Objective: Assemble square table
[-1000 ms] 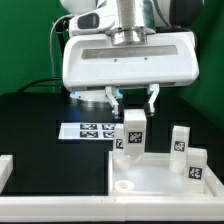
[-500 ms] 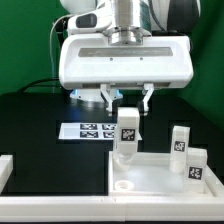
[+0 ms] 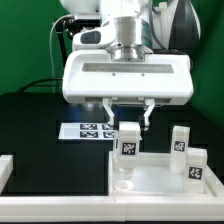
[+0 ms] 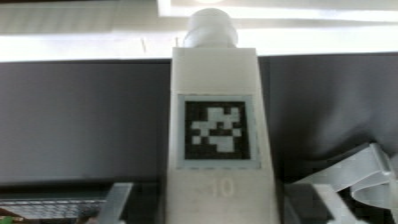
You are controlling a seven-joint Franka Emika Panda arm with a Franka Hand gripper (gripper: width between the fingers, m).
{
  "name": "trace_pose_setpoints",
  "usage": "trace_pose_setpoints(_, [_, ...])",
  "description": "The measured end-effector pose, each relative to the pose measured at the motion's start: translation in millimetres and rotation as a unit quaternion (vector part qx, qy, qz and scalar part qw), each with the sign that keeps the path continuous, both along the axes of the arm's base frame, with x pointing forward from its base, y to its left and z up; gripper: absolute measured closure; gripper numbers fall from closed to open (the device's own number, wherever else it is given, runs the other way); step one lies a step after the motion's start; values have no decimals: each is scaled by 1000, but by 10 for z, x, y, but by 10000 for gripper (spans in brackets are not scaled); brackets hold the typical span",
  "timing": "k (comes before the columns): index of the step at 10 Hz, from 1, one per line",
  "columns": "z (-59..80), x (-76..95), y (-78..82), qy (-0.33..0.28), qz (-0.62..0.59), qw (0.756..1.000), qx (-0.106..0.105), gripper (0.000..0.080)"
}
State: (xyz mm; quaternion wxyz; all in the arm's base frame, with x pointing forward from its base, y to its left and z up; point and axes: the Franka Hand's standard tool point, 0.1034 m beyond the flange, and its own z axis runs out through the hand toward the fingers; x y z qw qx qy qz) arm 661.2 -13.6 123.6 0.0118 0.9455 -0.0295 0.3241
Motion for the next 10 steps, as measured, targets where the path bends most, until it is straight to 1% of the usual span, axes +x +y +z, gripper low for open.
trace_pose_setpoints(3, [-106,-61,11,10,1,1000,0,509])
trace_pose_setpoints(7, [-184,-88,-14,16,0,1000,-1,509])
trace_pose_setpoints(9, [-281,-114,-19,22,-1,1000,-1,509])
trace_pose_setpoints(10, [-284,-105,-20,16,-2,1000,-4,509])
